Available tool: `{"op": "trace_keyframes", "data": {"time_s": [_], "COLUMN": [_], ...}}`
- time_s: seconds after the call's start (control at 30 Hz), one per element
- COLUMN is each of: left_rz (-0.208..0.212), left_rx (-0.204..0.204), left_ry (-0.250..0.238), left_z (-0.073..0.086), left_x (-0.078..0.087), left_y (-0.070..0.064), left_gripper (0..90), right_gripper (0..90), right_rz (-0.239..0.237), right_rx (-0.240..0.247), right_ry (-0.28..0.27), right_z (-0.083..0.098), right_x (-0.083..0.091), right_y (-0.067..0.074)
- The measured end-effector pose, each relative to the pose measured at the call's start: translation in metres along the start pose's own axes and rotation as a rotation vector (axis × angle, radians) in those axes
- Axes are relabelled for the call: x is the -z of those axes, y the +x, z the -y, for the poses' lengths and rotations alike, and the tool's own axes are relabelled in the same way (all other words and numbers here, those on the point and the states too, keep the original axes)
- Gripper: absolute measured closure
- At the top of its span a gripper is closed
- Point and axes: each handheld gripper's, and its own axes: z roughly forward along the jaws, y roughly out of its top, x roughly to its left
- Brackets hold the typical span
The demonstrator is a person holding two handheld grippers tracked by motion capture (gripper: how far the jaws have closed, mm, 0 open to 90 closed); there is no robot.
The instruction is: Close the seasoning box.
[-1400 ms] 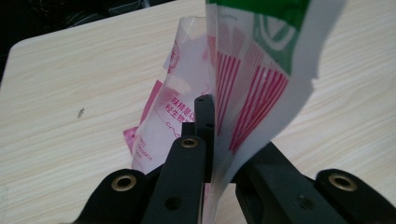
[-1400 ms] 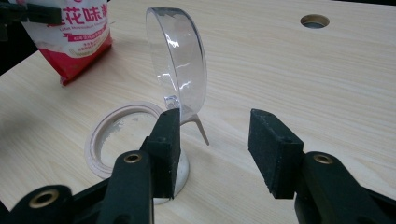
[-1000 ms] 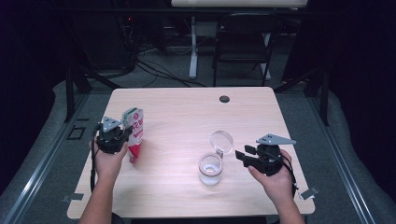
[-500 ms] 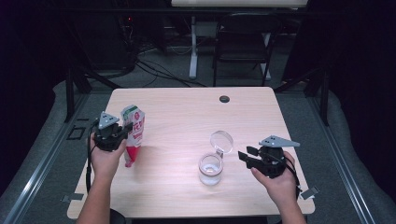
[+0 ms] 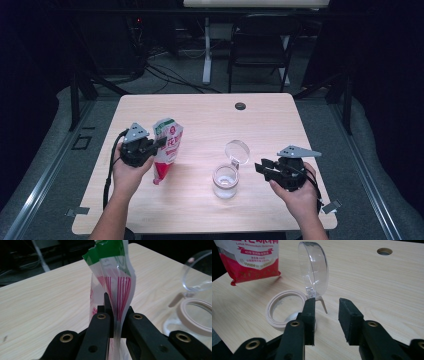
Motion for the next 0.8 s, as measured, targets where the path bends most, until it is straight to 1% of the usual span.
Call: {"op": "trace_keyframes", "data": {"time_s": [0.13, 0.27, 0.33, 0.43, 0.5, 0.57, 0.6, 0.63, 0.7, 0.73, 0.8], "left_rz": [0.058, 0.093, 0.102, 0.128, 0.130, 0.139, 0.142, 0.145, 0.148, 0.158, 0.176], "left_rx": [-0.012, -0.035, -0.055, -0.087, -0.110, -0.123, -0.126, -0.132, -0.131, -0.125, -0.114], "left_ry": [0.008, 0.009, 0.014, 0.028, 0.036, 0.051, 0.056, 0.068, 0.083, 0.089, 0.094], "left_z": [0.000, 0.000, 0.000, 0.002, 0.003, 0.004, 0.004, 0.005, 0.007, 0.010, 0.017], "left_x": [-0.007, -0.010, -0.013, -0.016, -0.016, -0.015, -0.014, -0.013, -0.009, -0.007, -0.004], "left_y": [-0.010, -0.019, -0.024, -0.031, -0.035, -0.037, -0.038, -0.039, -0.039, -0.039, -0.040], "left_gripper": [90.0, 90.0, 90.0, 90.0, 90.0, 90.0, 90.0, 90.0, 90.0, 90.0, 90.0], "right_gripper": [71.6, 74.9, 76.3, 77.6, 78.0, 78.5, 78.5, 78.4, 78.4, 78.4, 78.1], "right_rz": [-0.006, -0.004, -0.004, -0.013, -0.014, -0.020, -0.031, -0.033, -0.045, -0.057, -0.078], "right_rx": [0.013, 0.014, 0.019, 0.022, 0.031, 0.037, 0.050, 0.047, 0.066, 0.071, 0.090], "right_ry": [0.003, 0.001, -0.002, -0.011, -0.013, -0.015, -0.010, -0.018, -0.024, -0.035, -0.041], "right_z": [-0.001, -0.001, -0.002, -0.003, -0.004, -0.006, -0.008, -0.008, -0.012, -0.014, -0.018], "right_x": [0.002, 0.002, 0.003, 0.003, 0.003, 0.002, 0.002, 0.002, 0.003, 0.003, 0.003], "right_y": [0.001, 0.002, 0.002, 0.003, 0.005, 0.007, 0.008, 0.009, 0.012, 0.015, 0.019]}}
